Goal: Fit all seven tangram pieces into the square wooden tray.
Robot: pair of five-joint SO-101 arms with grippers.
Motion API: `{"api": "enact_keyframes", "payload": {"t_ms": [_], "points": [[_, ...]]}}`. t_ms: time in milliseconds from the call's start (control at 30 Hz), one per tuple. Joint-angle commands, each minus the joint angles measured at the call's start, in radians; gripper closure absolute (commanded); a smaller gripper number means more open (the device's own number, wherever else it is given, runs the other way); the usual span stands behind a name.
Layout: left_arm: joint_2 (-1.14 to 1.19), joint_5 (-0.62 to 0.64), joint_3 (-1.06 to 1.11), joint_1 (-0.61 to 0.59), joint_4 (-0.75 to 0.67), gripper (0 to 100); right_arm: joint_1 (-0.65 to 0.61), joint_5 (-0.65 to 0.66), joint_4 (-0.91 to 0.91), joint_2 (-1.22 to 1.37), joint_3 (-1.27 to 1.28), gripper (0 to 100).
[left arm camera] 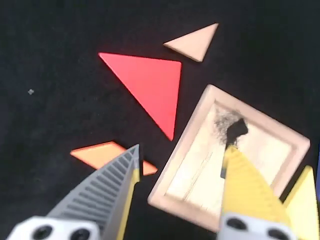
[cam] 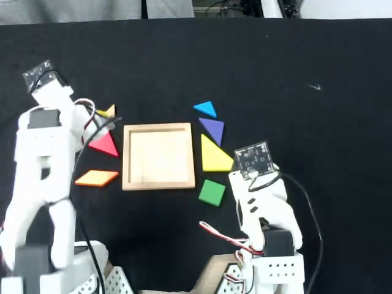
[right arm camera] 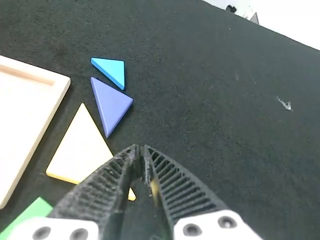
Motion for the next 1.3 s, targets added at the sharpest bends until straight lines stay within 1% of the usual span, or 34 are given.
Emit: {"api": "enact_keyframes", "payload": {"t_ms": [0,67,233,500,600,900,1000,1267], "points": [[0.183,0.147,-0.125,0.013,-0.054,73,0.003,0.003,0.008,-0.088,-0.004,98.3],[0.273,0.196,-0.166,0.013,-0.055,73,0.003,0.006,0.008,-0.088,-0.004,98.3],[0.434,0.262,-0.272,0.013,-0.054,73,0.003,0.008,0.008,-0.088,-0.004,98.3],[0.546,0.347,-0.323,-0.005,-0.063,73,0.003,0.008,0.008,-0.088,-0.004,98.3],[0.582,0.347,-0.351,-0.015,-0.083,73,0.002,0.008,0.008,-0.088,-0.004,98.3],[0.723,0.350,-0.450,-0.058,-0.075,73,0.002,0.008,0.008,-0.088,-0.004,98.3],[0.758,0.350,-0.464,-0.058,-0.041,73,0.002,0.008,0.008,-0.088,-0.004,98.3],[0.818,0.348,-0.487,-0.071,-0.057,73,0.002,0.008,0.008,-0.088,-0.004,98.3]]}}
